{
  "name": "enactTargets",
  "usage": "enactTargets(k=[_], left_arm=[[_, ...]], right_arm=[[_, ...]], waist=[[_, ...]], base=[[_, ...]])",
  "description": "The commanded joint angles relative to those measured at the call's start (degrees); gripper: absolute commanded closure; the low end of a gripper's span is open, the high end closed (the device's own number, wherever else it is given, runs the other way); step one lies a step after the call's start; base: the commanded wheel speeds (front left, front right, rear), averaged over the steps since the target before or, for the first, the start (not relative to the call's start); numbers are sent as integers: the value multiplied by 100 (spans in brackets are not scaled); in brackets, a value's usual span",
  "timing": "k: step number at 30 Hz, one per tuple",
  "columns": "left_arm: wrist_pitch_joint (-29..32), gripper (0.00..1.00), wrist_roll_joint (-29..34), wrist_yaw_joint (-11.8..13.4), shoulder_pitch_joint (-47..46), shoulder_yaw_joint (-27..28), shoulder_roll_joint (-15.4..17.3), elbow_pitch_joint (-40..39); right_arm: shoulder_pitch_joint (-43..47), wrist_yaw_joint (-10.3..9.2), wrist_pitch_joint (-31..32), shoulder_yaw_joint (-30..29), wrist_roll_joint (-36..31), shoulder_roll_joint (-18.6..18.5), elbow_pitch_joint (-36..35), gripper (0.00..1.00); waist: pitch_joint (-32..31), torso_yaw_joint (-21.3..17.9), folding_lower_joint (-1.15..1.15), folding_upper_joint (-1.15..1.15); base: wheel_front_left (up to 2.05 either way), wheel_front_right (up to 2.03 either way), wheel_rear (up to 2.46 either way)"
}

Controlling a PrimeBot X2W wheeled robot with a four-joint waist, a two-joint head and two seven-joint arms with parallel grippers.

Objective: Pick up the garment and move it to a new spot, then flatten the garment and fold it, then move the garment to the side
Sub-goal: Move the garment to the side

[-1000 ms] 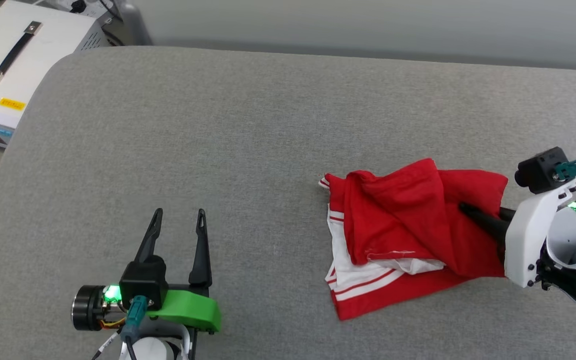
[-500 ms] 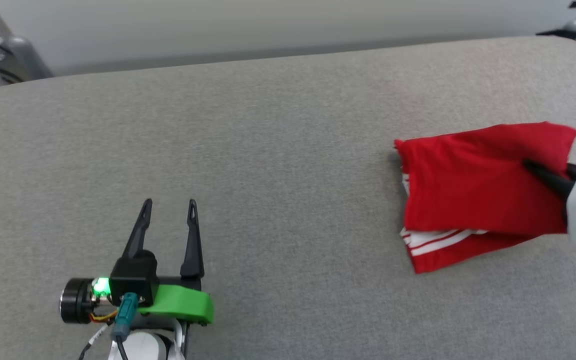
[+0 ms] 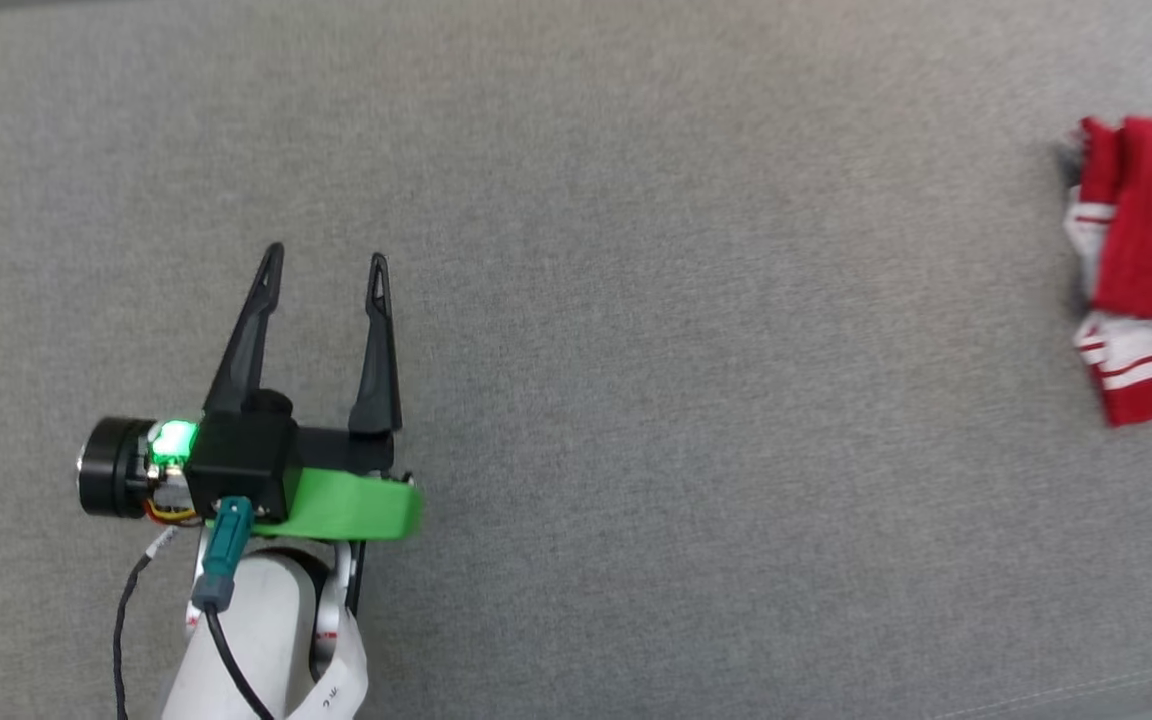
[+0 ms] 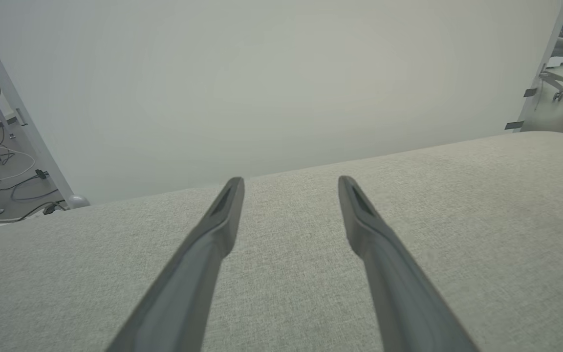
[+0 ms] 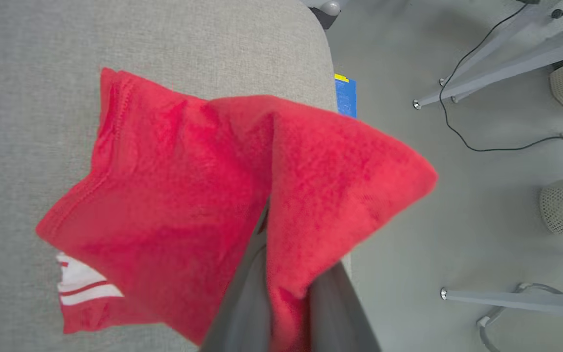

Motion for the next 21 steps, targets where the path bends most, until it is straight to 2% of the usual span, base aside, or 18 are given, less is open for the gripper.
enactTargets(k=[1, 11, 16, 17, 18, 21], left_arm=[[-34, 0, 50, 12, -136, 8, 69, -59], [-34, 0, 87, 78, -381, -53, 138, -367], [-34, 0, 79, 115, -409, -71, 171, -397], [-34, 0, 75, 125, -403, -70, 176, -394], [-34, 0, 69, 136, -389, -70, 181, -385], [-34, 0, 32, 160, -343, -58, 192, -331]], right_arm=[[-198, -4, -84, -68, -114, -31, 170, 100], [-906, -4, -467, -445, -778, -47, 1397, 100], [-1102, -4, -697, -589, -979, 99, 1867, 100], [-1130, -4, -729, -617, -996, 154, 1950, 24], [-1146, -4, -754, -607, -1036, 213, 2024, 0], [-1207, -4, -989, -619, -1203, 261, 2152, 0]], waist=[[701, 216, -1, 0], [1154, 327, -1, 0], [1154, 346, -1, 0], [1126, 343, -1, 0], [1083, 340, -1, 0], [918, 350, -1, 0]], base=[[0, 0, 0], [0, 0, 0], [0, 0, 0], [0, 0, 0], [0, 0, 0], [0, 0, 0]])
